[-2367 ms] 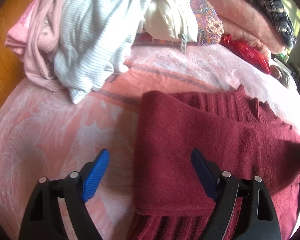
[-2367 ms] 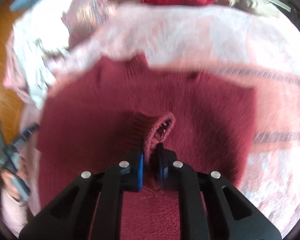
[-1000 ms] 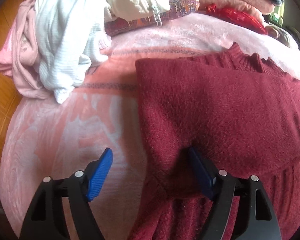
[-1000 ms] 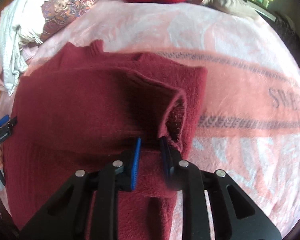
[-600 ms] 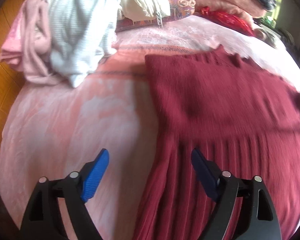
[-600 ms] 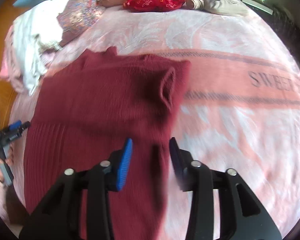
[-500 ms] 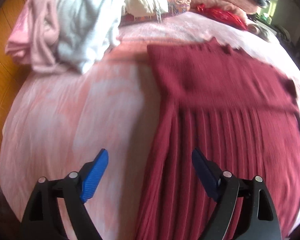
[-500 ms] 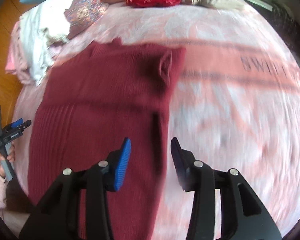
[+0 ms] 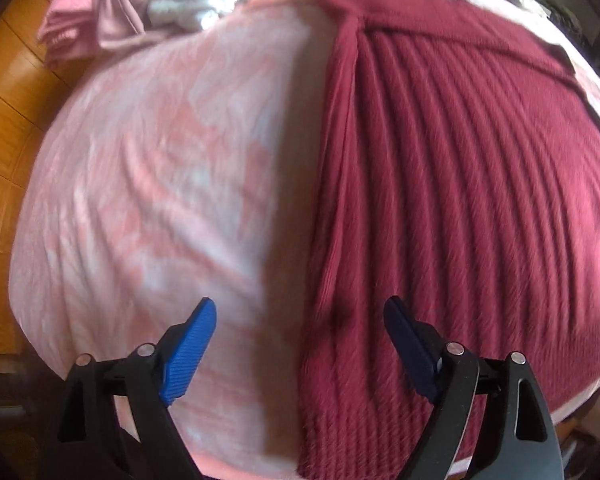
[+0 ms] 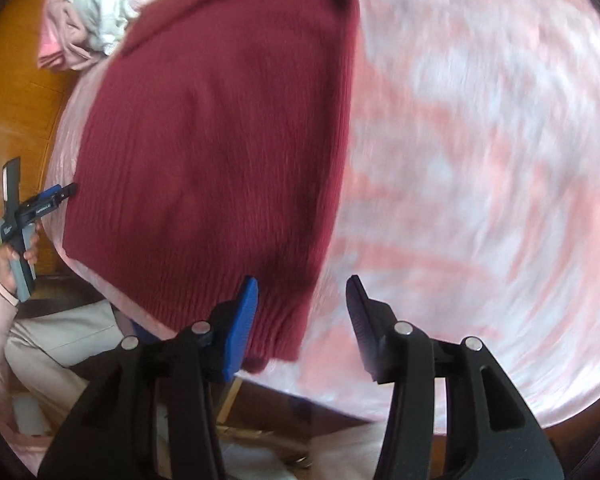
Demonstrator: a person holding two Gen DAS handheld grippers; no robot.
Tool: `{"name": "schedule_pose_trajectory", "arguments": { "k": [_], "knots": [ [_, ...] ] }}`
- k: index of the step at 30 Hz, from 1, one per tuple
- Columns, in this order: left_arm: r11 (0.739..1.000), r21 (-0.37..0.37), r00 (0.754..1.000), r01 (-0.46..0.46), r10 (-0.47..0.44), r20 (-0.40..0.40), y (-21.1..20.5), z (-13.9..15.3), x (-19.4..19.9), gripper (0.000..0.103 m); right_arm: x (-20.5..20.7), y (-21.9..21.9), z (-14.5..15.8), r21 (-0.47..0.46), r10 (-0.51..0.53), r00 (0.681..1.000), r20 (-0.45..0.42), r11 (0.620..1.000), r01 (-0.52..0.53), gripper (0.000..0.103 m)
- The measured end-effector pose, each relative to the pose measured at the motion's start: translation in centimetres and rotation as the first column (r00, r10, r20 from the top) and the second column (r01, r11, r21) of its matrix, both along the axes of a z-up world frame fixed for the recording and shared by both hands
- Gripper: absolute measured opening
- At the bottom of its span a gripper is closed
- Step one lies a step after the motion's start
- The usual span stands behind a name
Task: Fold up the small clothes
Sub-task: 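Move the right gripper to the sweater's hem edge and grasp it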
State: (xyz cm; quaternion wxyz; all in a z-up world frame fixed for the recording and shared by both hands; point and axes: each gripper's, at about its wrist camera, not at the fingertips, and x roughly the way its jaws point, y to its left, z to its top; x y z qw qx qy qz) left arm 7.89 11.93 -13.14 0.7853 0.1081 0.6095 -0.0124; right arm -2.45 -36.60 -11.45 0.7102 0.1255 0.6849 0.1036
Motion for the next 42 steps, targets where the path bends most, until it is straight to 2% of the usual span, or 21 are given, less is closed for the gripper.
{"name": "schedule_pose_trajectory", "arguments": {
  "k": [3, 11, 16, 17, 19, 20, 21, 22, 23, 24, 25, 28, 29, 30, 32, 35, 37, 40, 42],
  "knots": [
    [0.999, 0.032, 1.0, -0.008, 0.008, -0.011, 0.7, -1.2, -0.5, 0.087, 0.0, 1.3, -0.8, -0.021, -0.011, 1.0, -0.023, 1.0, 0.01, 0.048],
    [0.997, -0.07, 0.998, -0.028, 0.024, -0.055, 1.0, -1.7, -1.1, 0.088, -0.1, 1.0, -1.3, -0.025, -0.12, 0.99, -0.078, 0.993, 0.118, 0.047],
    [0.994, -0.094, 0.996, -0.057, 0.05, -0.068, 1.7, -2.1, -1.0, 0.089, 0.0, 3.0, -1.7, -0.055, -0.071, 0.994, -0.078, 0.996, 0.067, 0.053],
    [0.993, -0.099, 0.996, -0.064, 0.057, -0.069, 2.0, -2.2, -1.0, 0.089, 0.0, 3.8, -1.7, -0.06, -0.054, 0.996, -0.075, 0.997, 0.05, 0.052],
    [0.993, -0.096, 0.995, -0.074, 0.068, -0.069, 2.3, -2.6, -1.1, 0.089, 0.2, 5.1, -1.8, -0.061, -0.021, 0.998, -0.064, 0.998, 0.017, 0.041],
    [0.994, -0.092, 0.996, -0.067, 0.061, -0.064, 2.3, -2.7, -1.3, 0.086, 0.3, 5.6, -1.8, -0.065, -0.008, 0.998, -0.061, 0.998, 0.004, 0.032],
    [0.994, -0.097, 0.997, -0.058, 0.052, -0.063, 2.1, -2.7, -1.5, 0.077, 0.3, 6.1, -1.8, -0.065, 0.004, 0.998, -0.057, 0.998, -0.007, 0.023],
    [0.993, -0.106, 0.997, -0.046, 0.04, -0.065, 1.8, -2.8, -1.5, 0.067, 0.4, 6.3, -1.8, -0.06, 0.007, 0.999, -0.054, 0.998, -0.01, 0.019],
    [0.993, -0.112, 0.997, -0.037, 0.03, -0.068, 1.4, -2.7, -1.6, 0.062, 0.4, 6.5, -1.7, -0.056, 0.005, 0.999, -0.054, 0.998, -0.008, 0.015],
    [0.992, -0.125, 0.997, -0.028, 0.019, -0.072, 1.1, -2.5, -1.7, 0.05, 0.4, 6.5, -1.6, -0.056, 0.002, 0.999, -0.052, 0.998, -0.005, 0.012],
    [0.99, -0.142, 0.997, -0.023, 0.012, -0.079, 1.0, -2.4, -1.7, 0.04, 0.4, 6.6, -1.5, -0.05, 0.0, 0.999, -0.051, 0.999, -0.002, 0.011],
    [0.989, -0.15, 0.996, -0.016, 0.003, -0.085, 0.4, -2.3, -1.9, 0.027, 0.2, 6.5, -1.3, -0.035, -0.001, 0.999, -0.045, 0.999, 0.0, 0.01],
    [0.989, -0.15, 0.996, -0.015, 0.002, -0.086, 0.3, -2.3, -2.0, 0.026, 0.2, 6.5, -1.2, -0.031, 0.0, 0.999, -0.044, 1.0, -0.002, 0.01],
    [0.989, -0.149, 0.996, -0.019, 0.006, -0.088, 0.1, -2.1, -2.2, 0.025, 0.1, 6.5, -1.2, -0.023, -0.004, 0.999, -0.049, 1.0, 0.003, 0.011],
    [0.992, -0.123, 0.993, -0.024, 0.01, -0.116, -0.3, -2.4, -2.6, 0.034, 0.1, 5.2, -1.5, -0.017, -0.015, 0.998, -0.063, 1.0, 0.014, 0.013],
    [0.995, -0.101, 0.996, -0.027, 0.018, -0.089, -0.6, -2.3, -3.0, 0.044, 0.2, 5.2, -1.7, -0.04, 0.015, 0.997, -0.076, 0.999, -0.018, 0.022],
    [0.997, -0.077, 0.997, -0.03, 0.024, -0.077, -0.6, -2.2, -3.2, 0.059, 0.0, 5.6, -1.6, -0.044, 0.024, 0.997, -0.074, 0.999, -0.028, 0.024],
    [0.992, -0.098, 0.993, -0.079, 0.07, -0.094, 0.5, -2.4, -3.6, 0.062, -0.2, 6.0, -1.9, -0.057, 0.037, 0.997, -0.072, 0.998, -0.041, 0.023],
    [0.991, -0.107, 0.992, -0.087, 0.076, -0.097, 1.3, -2.8, -3.6, 0.061, -0.2, 5.9, -2.1, -0.042, 0.019, 0.997, -0.075, 0.999, -0.022, 0.017]
  ]
}}
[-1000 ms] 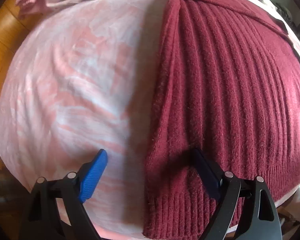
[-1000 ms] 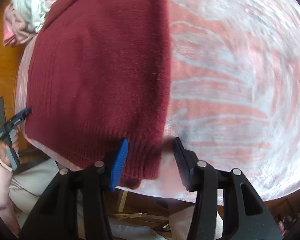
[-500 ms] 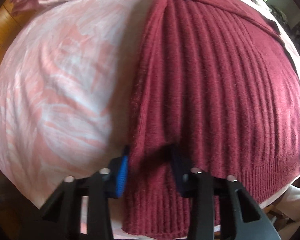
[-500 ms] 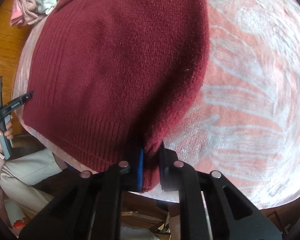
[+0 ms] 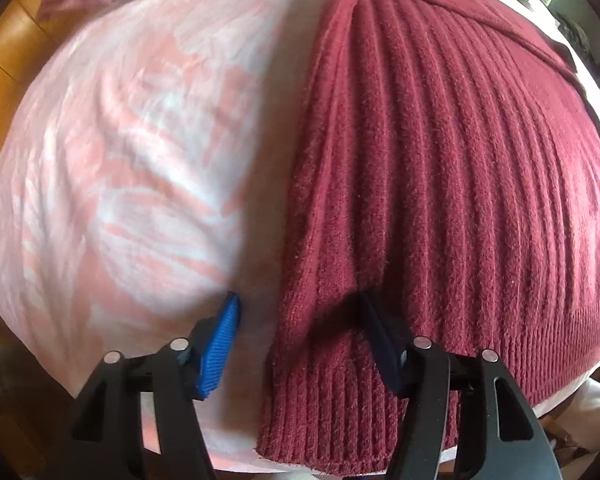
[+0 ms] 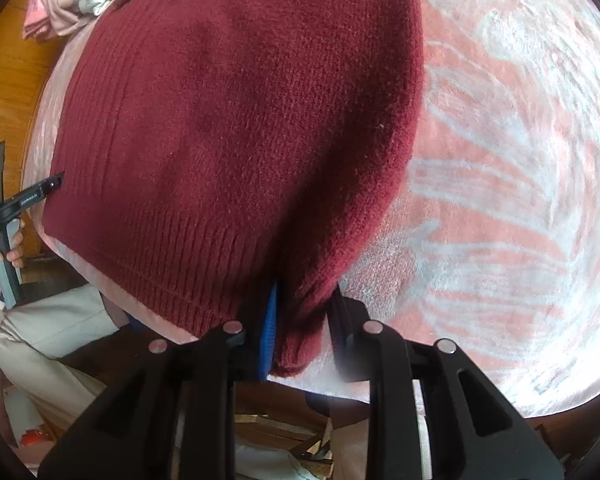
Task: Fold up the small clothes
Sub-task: 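Move the right gripper to the sweater's hem edge and grasp it, then grasp the hem with the left gripper while the right gripper holds its hem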
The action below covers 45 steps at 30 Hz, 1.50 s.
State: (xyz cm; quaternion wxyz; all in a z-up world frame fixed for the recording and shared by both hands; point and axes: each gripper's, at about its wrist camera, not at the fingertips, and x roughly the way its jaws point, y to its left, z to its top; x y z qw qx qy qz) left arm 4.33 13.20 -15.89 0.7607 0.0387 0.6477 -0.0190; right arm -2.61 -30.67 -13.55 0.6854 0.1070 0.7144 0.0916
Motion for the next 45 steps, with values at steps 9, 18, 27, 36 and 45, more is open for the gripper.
{"name": "schedule_pose_trajectory", "arguments": {
  "k": [9, 18, 27, 36, 45],
  "knots": [
    [0.985, -0.171, 1.0, 0.003, -0.004, -0.003, -2.2, 2.2, 0.4, 0.011, 0.4, -0.1, 3.8, 0.13, -0.03, 0.994, 0.103, 0.991, 0.017, 0.009],
    [0.924, -0.377, 0.985, -0.058, 0.115, 0.131, -3.3, 9.2, 6.1, 0.01, 4.9, -2.8, 9.6, 0.238, -0.178, 0.959, 0.218, 0.963, 0.125, 0.006],
    [0.902, -0.381, 0.943, -0.204, 0.285, 0.17, -2.5, 10.7, 14.2, 0.01, 11.9, -5.9, 9.2, 0.207, -0.35, 0.911, 0.217, 0.929, 0.308, 0.006],
    [0.896, -0.302, 0.931, -0.326, 0.36, 0.061, -1.1, 5.5, 20.4, 0.02, 18.2, -11.7, 4.4, 0.121, -0.489, 0.855, 0.175, 0.872, 0.474, 0.033],
    [0.884, -0.317, 0.918, -0.342, 0.387, 0.089, 2.6, 7.3, 20.9, 0.035, 17.3, -8.8, 5.7, 0.054, -0.083, 0.951, 0.296, 0.996, 0.07, 0.028]
  ]
}}
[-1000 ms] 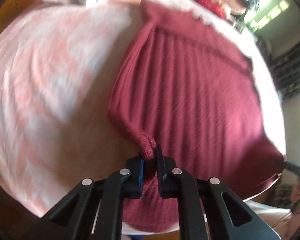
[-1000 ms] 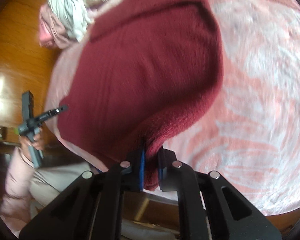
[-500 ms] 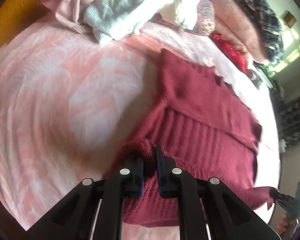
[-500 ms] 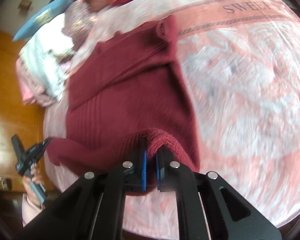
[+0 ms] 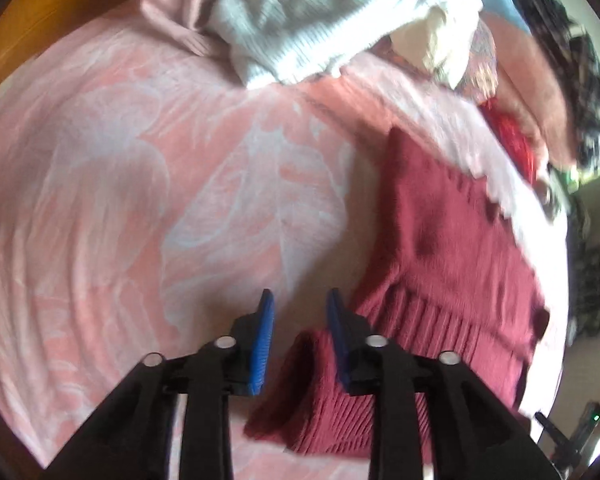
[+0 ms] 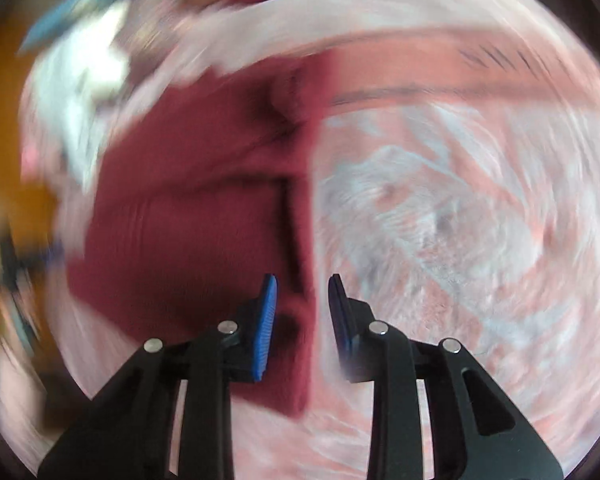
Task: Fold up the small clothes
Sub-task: 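Grasp the hem with the left gripper while the right gripper holds its hem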
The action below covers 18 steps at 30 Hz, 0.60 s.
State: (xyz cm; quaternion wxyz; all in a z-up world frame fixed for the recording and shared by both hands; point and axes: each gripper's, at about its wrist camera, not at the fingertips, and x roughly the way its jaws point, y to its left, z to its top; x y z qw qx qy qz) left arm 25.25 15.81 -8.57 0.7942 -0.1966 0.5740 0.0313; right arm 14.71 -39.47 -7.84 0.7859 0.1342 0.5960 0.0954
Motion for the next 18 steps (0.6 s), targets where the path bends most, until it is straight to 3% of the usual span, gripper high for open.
{"name": "schedule_pose_trajectory", "arguments": {
  "k": [4, 8, 10, 11, 14, 18],
  "knots": [
    [0.992, 0.043, 0.991, 0.118, -0.115, -0.064, -2.0, 0.1, -2.2, 0.043, -1.6, 1.1, -0.8, 0.208, 0.008, 0.998, -0.07, 0.978, 0.007, 0.028],
    [0.99, 0.015, 0.981, 0.142, -0.139, -0.138, -3.5, -1.2, -4.1, 0.045, -1.6, 2.4, -2.2, 0.258, 0.011, 0.989, -0.147, 0.966, 0.028, 0.028],
    [0.986, -0.024, 0.971, 0.164, -0.166, -0.17, -4.2, -2.4, -4.6, 0.045, -1.4, 3.4, -3.1, 0.25, 0.017, 0.982, -0.187, 0.968, 0.031, 0.03],
    [0.983, -0.031, 0.966, 0.18, -0.182, -0.183, -4.6, -2.9, -4.6, 0.045, -1.2, 3.9, -3.1, 0.228, 0.017, 0.98, -0.196, 0.973, 0.029, 0.035],
    [0.982, -0.017, 0.962, 0.188, -0.188, -0.199, -5.2, -4.1, -4.4, 0.046, -1.2, 4.3, -4.1, 0.179, -0.005, 0.973, -0.23, 0.983, 0.048, 0.038],
    [0.979, -0.014, 0.959, 0.203, -0.202, -0.198, -5.6, -5.0, -4.1, 0.043, -1.1, 3.9, -4.7, 0.194, -0.046, 0.969, -0.245, 0.976, 0.095, 0.017]
  ]
}}
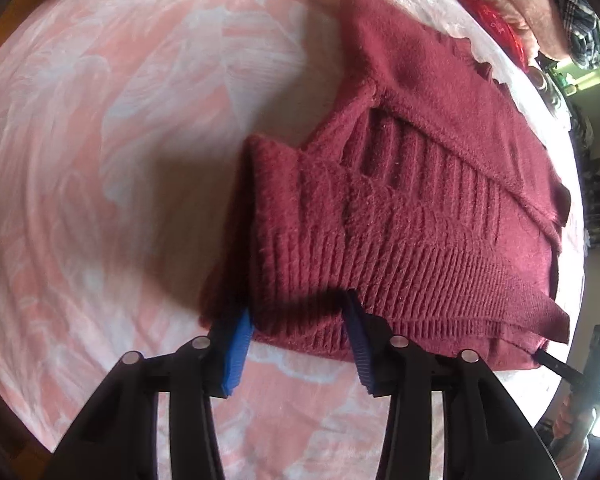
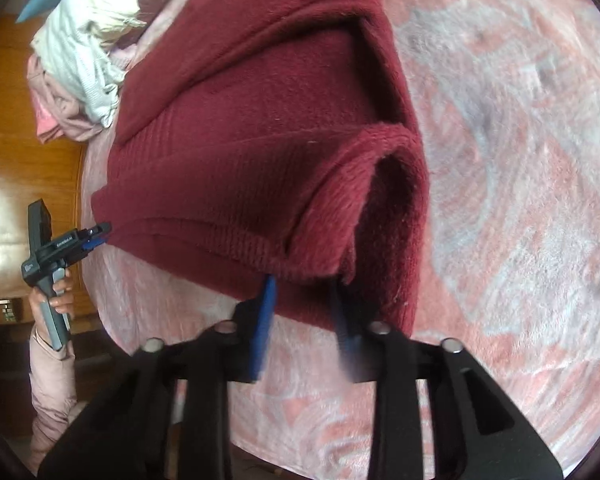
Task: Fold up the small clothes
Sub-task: 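Grasp the hem with the left gripper while the right gripper holds its hem, then lift the hem with both grippers and fold it toward the collar, release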
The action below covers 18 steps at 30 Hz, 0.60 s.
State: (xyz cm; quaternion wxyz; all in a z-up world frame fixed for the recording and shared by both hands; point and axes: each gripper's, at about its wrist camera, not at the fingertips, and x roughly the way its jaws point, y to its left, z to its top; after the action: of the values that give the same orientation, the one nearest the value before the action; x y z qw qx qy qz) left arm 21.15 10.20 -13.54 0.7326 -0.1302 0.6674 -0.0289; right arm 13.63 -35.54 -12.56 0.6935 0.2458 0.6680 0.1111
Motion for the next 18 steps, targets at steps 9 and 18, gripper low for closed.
{"name": "schedule_pose_trajectory", "arguments": {
  "k": [9, 18],
  "knots": [
    [0.999, -0.041, 1.0, -0.012, 0.013, 0.029, 0.3, 0.5, 0.0, 0.014, 0.2, -0.3, 2.8, -0.025, -0.009, 0.994, 0.113, 1.0, 0.012, 0.0],
    [0.999, -0.052, 0.998, 0.018, -0.015, 0.058, -0.1, 1.9, 0.5, 0.019, -0.1, -0.6, 1.7, -0.109, -0.012, 0.999, 0.043, 0.994, 0.017, 0.041]
  ]
}}
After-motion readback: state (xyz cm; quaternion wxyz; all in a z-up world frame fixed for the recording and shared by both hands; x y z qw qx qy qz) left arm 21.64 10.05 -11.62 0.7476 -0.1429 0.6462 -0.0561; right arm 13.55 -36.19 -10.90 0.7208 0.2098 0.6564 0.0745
